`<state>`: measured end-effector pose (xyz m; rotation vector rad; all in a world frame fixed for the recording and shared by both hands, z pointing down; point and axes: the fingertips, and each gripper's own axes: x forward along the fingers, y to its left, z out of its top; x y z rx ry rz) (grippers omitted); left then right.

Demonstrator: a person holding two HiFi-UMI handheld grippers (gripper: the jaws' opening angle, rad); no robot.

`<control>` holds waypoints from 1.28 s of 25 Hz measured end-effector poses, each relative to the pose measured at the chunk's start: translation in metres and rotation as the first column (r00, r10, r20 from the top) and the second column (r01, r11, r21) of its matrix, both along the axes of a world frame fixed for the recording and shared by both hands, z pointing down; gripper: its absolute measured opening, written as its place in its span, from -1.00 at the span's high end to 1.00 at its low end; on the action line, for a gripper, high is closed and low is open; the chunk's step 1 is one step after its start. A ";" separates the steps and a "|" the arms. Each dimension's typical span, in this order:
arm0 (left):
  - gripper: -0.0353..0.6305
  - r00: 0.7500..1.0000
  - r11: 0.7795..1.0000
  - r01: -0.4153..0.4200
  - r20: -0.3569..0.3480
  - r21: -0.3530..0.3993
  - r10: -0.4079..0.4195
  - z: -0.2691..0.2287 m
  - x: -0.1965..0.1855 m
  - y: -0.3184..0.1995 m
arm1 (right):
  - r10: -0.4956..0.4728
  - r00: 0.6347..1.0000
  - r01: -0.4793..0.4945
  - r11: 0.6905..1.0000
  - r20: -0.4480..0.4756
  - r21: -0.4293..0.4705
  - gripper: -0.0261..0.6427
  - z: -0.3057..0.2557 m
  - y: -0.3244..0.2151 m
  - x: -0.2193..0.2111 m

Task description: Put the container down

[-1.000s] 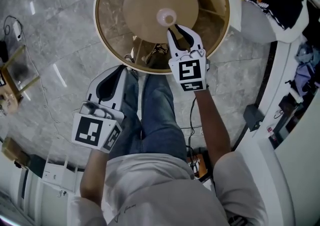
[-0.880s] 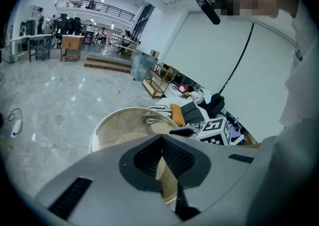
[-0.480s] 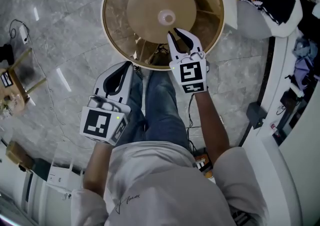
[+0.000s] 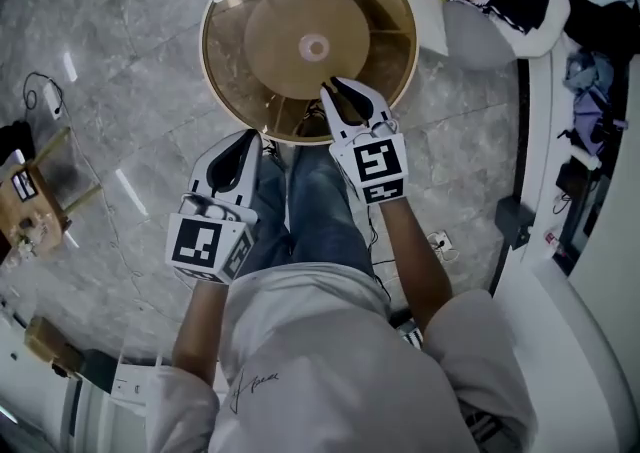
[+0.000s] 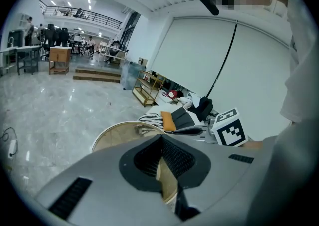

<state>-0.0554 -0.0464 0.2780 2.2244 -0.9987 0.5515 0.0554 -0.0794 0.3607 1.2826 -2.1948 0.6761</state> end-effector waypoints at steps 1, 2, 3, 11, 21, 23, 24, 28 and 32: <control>0.84 1.000 1.000 -0.001 -0.004 0.007 0.001 -0.004 0.000 -0.001 | 0.007 1.000 -0.007 1.000 0.003 0.005 0.75 -0.007 0.002 0.000; 0.84 1.000 1.000 -0.003 -0.007 0.014 0.003 -0.009 0.000 -0.001 | 0.012 1.000 -0.012 1.000 0.004 0.009 0.76 -0.013 0.003 0.000; 0.84 1.000 1.000 -0.004 -0.010 0.020 0.004 -0.014 -0.001 -0.001 | 0.014 1.000 -0.014 1.000 0.005 0.013 0.76 -0.020 0.005 -0.001; 0.84 0.999 0.998 -0.005 -0.048 0.058 0.008 -0.045 -0.004 0.001 | 0.008 1.000 -0.008 0.999 0.010 0.051 0.77 -0.066 0.019 -0.012; 0.84 0.994 0.996 -0.016 -0.110 0.093 0.026 -0.084 -0.003 0.003 | 0.023 0.999 -0.026 0.996 0.046 0.085 0.81 -0.116 0.034 -0.027; 0.84 0.993 0.995 -0.021 -0.117 0.100 0.033 -0.090 -0.004 0.005 | 0.036 0.998 -0.041 0.995 0.053 0.089 0.83 -0.126 0.037 -0.028; 0.84 0.992 0.994 -0.025 -0.120 0.102 0.037 -0.093 -0.006 0.006 | 0.040 0.998 -0.045 0.995 0.055 0.092 0.83 -0.131 0.038 -0.029; 0.84 0.990 0.993 -0.043 -0.130 0.109 0.057 -0.105 -0.009 0.010 | 0.045 0.998 -0.050 0.993 0.053 0.106 0.85 -0.151 0.043 -0.033; 0.84 0.986 0.991 -0.078 -0.140 0.113 0.094 -0.114 -0.008 0.018 | 0.066 0.997 -0.071 0.991 0.051 0.113 0.86 -0.169 0.049 -0.031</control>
